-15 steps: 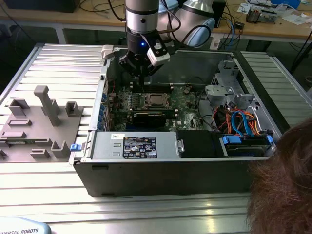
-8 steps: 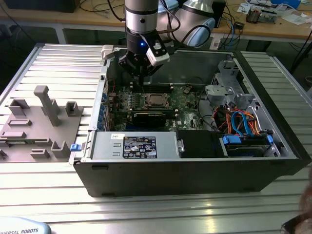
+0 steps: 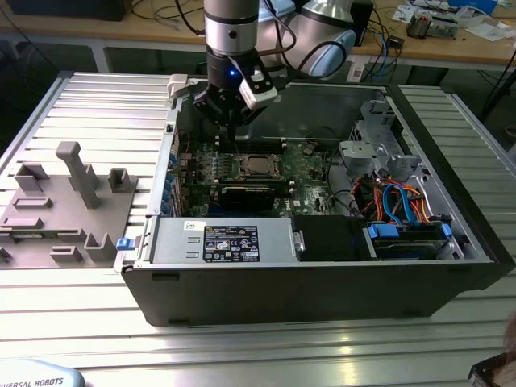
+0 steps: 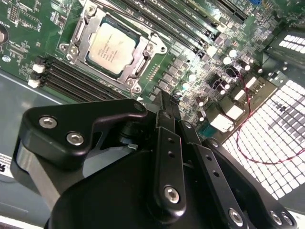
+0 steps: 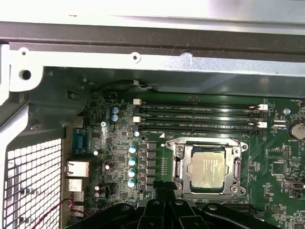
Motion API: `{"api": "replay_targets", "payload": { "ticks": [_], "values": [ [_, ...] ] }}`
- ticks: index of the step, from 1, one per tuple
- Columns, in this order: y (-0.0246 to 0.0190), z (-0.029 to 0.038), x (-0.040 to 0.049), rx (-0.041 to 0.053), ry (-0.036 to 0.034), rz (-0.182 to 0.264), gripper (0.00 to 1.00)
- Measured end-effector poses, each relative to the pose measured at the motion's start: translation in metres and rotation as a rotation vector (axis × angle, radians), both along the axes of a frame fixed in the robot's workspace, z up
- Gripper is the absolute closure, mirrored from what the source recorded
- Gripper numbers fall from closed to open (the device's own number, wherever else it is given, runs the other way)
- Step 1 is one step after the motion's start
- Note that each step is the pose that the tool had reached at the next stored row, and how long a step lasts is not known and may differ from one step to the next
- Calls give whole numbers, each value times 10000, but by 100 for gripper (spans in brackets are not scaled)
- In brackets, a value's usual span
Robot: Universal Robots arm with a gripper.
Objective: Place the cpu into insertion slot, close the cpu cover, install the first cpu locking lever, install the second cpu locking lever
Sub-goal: 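Install the first cpu locking lever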
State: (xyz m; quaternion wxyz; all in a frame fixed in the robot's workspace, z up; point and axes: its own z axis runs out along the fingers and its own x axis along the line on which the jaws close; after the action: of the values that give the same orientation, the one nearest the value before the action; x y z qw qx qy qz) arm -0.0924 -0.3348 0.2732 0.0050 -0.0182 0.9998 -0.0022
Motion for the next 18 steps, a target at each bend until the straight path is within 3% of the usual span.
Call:
{"api": "replay_targets", "payload": {
  "ticks": [5,8,13,18],
  "values": [
    [34,-2,-34,51,1,2,89],
    [75,-4,-38,233,2,3,89],
    [93,-25,-88,577,5,170,89],
    [148,-57,-89,658,8,290,89]
  ]
}}
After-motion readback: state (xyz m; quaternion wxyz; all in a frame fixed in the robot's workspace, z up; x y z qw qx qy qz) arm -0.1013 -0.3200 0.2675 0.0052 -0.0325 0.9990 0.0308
